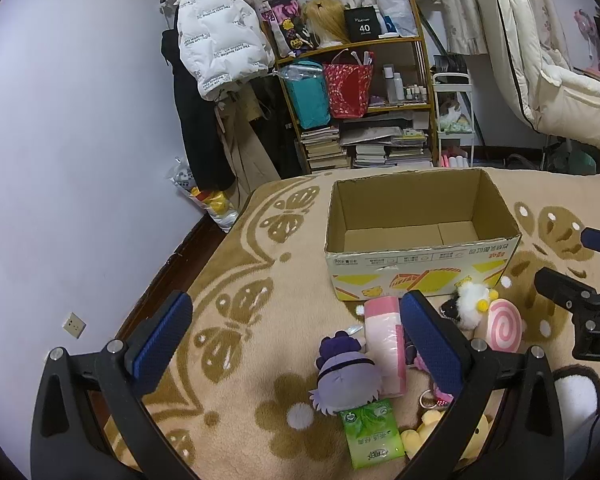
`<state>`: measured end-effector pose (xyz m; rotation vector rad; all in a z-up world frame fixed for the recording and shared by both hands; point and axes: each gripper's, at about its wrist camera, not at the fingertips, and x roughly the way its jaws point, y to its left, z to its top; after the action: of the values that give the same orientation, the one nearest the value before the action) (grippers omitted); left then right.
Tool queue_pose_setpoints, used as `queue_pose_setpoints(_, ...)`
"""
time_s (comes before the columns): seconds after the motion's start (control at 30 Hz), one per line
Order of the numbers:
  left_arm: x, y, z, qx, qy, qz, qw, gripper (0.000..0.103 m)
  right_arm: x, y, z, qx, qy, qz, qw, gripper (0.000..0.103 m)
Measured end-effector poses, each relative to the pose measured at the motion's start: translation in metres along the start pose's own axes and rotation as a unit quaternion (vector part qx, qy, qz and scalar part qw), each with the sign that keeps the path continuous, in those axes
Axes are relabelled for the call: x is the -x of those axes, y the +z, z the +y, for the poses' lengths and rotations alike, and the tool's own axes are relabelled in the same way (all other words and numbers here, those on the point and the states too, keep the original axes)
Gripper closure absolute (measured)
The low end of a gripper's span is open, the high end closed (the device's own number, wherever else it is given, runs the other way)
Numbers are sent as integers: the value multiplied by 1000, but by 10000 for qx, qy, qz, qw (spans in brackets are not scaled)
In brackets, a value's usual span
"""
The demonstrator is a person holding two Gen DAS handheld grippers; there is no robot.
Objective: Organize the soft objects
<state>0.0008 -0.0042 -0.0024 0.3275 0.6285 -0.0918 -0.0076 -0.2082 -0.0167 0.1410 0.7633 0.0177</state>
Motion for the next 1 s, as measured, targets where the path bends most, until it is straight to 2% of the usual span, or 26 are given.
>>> queue_pose_setpoints(0.57,1,0,0,4,51,-46,10000,0,-2,-1,0,26,0,11,10000,0)
queue_pose_setpoints(0.67,-2,1,2,41,-60,47,10000,0,-2,-2,1,18,5,25,10000,0)
queue_pose_setpoints(1.0,-22,-5,3,83,-37,518,9986,0,-9,-5,5,45,78,195,9998,0)
